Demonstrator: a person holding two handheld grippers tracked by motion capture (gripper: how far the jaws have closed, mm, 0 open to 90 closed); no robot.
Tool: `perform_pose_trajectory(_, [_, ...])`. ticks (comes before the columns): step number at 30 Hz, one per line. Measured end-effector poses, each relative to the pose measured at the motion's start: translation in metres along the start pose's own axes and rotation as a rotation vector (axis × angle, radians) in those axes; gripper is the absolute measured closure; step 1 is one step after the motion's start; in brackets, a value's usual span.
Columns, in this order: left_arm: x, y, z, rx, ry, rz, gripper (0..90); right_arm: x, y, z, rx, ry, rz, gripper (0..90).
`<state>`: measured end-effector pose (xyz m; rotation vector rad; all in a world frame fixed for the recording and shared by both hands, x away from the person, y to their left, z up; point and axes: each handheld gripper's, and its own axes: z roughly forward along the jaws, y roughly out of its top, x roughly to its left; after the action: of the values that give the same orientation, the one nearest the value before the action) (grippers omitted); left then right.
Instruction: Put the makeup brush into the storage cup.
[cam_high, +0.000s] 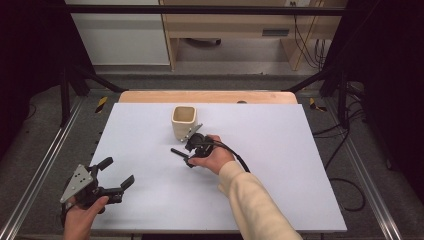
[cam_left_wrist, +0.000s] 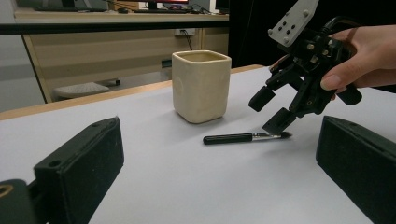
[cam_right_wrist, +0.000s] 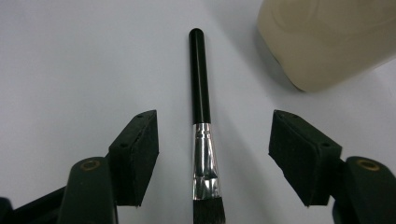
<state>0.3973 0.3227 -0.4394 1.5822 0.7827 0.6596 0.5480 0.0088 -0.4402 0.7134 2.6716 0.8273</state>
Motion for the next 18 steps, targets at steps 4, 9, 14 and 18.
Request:
perform_pose_trajectory(4, [0.001,0.000,0.000,0.001,0.001,-0.001,0.4,0.000,0.000,0.003,0.006,0.002,0.004,38.0])
perform_pose_trajectory(9, [0.002,0.000,-0.001,0.000,0.003,-0.001,0.4,0.000,0.001,0.009,0.009,0.017,0.004,46.5])
perform_pose_trajectory(14, [0.004,0.000,-0.003,-0.008,0.012,-0.009,0.5,0.001,0.001,0.011,0.015,0.022,-0.001,49.8])
perform_pose_trajectory(18, [0.005,0.000,-0.003,-0.008,0.013,-0.011,0.4,0.001,0.001,0.014,0.022,0.028,-0.001,52.6])
